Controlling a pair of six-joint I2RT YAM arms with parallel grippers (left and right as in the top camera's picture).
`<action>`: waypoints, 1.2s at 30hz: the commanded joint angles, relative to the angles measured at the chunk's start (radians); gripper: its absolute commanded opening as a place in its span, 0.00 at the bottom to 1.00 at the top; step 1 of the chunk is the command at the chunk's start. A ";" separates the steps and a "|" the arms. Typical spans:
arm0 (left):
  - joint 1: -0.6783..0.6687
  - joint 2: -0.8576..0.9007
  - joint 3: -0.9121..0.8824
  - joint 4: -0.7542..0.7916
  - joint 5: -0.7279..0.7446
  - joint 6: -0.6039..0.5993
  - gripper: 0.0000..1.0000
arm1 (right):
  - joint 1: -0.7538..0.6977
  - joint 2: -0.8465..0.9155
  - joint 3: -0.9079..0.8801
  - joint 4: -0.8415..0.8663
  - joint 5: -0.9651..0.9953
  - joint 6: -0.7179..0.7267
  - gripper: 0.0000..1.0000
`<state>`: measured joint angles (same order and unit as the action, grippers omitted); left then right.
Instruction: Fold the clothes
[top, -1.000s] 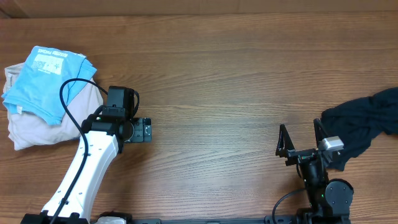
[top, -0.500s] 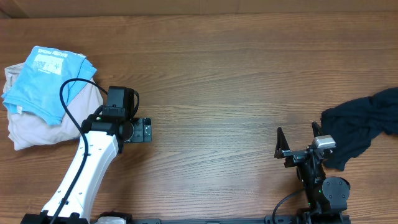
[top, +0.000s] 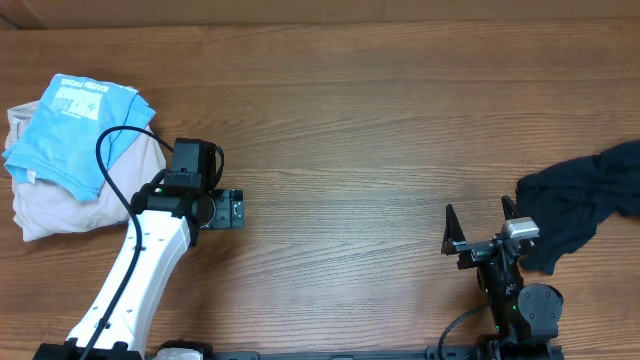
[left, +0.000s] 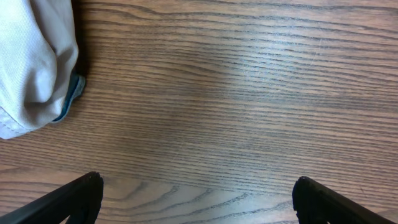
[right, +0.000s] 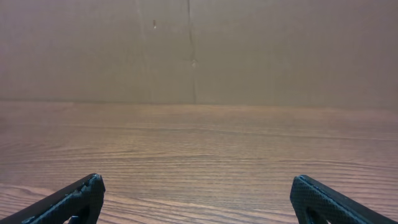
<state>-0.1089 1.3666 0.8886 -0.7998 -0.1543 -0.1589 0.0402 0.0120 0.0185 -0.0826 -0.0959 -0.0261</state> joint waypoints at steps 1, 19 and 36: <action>0.005 0.007 -0.002 0.000 -0.010 -0.021 1.00 | 0.004 -0.009 -0.010 0.006 0.013 -0.004 1.00; 0.005 -0.060 -0.004 -0.016 0.005 -0.022 1.00 | 0.004 -0.009 -0.010 0.006 0.013 -0.004 1.00; 0.050 -0.481 -0.414 0.482 0.158 -0.018 1.00 | 0.004 -0.009 -0.010 0.006 0.013 -0.004 1.00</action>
<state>-0.0792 0.9623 0.5705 -0.3904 -0.0719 -0.1596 0.0399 0.0120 0.0185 -0.0818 -0.0959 -0.0269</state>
